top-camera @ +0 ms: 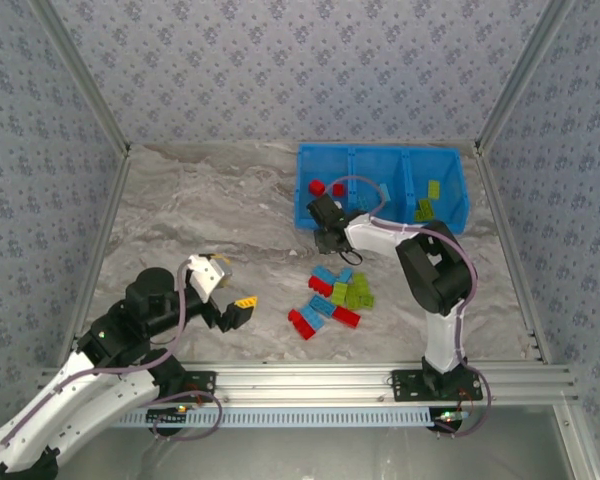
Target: Sort the legos into containers by color
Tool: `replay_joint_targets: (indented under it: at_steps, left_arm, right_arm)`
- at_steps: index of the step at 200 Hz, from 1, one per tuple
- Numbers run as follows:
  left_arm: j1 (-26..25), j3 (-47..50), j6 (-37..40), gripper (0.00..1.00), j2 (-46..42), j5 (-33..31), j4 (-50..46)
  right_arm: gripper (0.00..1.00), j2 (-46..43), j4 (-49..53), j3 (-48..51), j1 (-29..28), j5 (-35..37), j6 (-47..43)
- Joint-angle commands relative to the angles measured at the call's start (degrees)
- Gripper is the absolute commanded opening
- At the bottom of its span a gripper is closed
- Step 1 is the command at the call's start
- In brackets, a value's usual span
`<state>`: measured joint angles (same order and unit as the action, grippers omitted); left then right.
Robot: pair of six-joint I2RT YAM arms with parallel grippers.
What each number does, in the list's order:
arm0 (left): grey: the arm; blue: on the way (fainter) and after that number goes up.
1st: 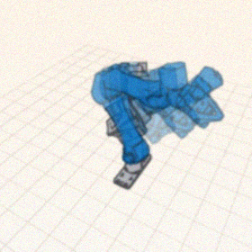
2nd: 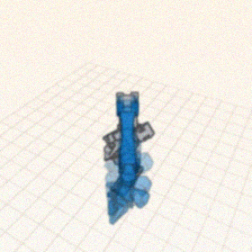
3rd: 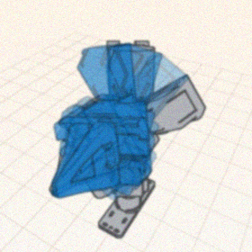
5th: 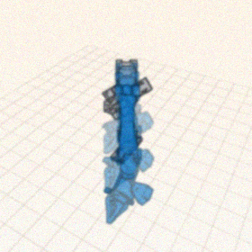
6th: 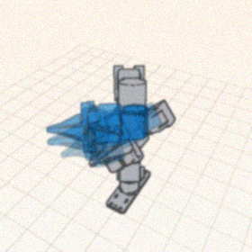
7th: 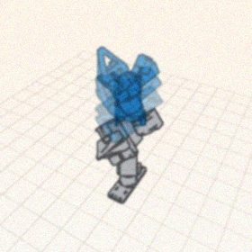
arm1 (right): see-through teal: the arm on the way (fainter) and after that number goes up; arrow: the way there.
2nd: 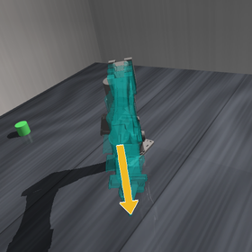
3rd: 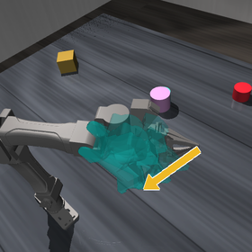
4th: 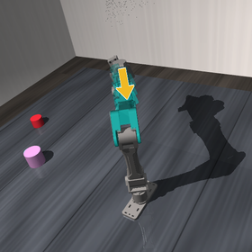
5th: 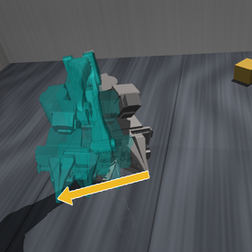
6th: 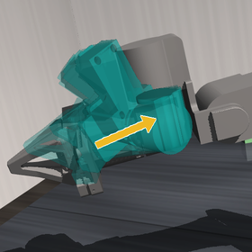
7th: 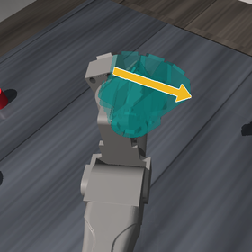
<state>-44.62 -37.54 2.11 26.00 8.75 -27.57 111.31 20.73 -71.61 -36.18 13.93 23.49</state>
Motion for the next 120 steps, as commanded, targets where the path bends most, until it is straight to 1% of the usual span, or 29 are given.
replay_joint_targets:
  at_steps: [1, 14, 36, 57, 74, 84, 95, 106, 120]
  left_arm:
    - [0.48, -0.71, 0.83, 0.99, 0.1, -0.01, -0.64]
    - [0.41, -0.73, 0.8, 0.99, 0.02, -0.04, -0.66]
    - [0.48, -0.74, 0.81, 0.99, -0.07, 0.2, -0.62]
    - [0.49, -0.76, 0.87, 0.99, -0.08, 0.3, -0.42]
    - [0.54, -0.63, 0.86, 0.99, -0.07, 0.34, -0.46]
    - [0.6, -0.69, 0.94, 0.99, 0.02, 0.31, -0.46]
    - [0.66, -0.67, 0.93, 0.99, 0.11, 0.3, -0.45]
    - [0.72, -0.69, 0.9, 0.99, 0.1, 0.34, -0.55]
    - [0.68, -0.78, 0.8, 0.99, 0.02, 0.32, -0.71]
  right_arm:
    - [0.34, -3.59, 0.19, 2.69, -0.28, 0.36, 2.0]
    - [0.33, -6.65, 0.03, 6.05, -0.54, 1.19, 2.69]
    - [0.32, -14.68, -0.96, 10.83, -1.05, 3.76, 3.22]
    - [0.32, -23.08, -0.11, 13.71, -0.66, 8.03, 3.74]
    - [0.32, -29.07, -0.36, 14.74, 0.42, 11.63, 2.45]
    - [0.33, -31.17, -0.89, 14.54, 2.3, 12.76, 1.11]
    - [0.33, -31.49, -1.18, 13.06, 5.82, 11.91, -0.38]
    - [0.33, -29.79, -1.39, 10.78, 9.95, 9.47, -1.52]
    - [0.33, -25.56, -2.33, 7.45, 14.3, 6.64, -3.27]
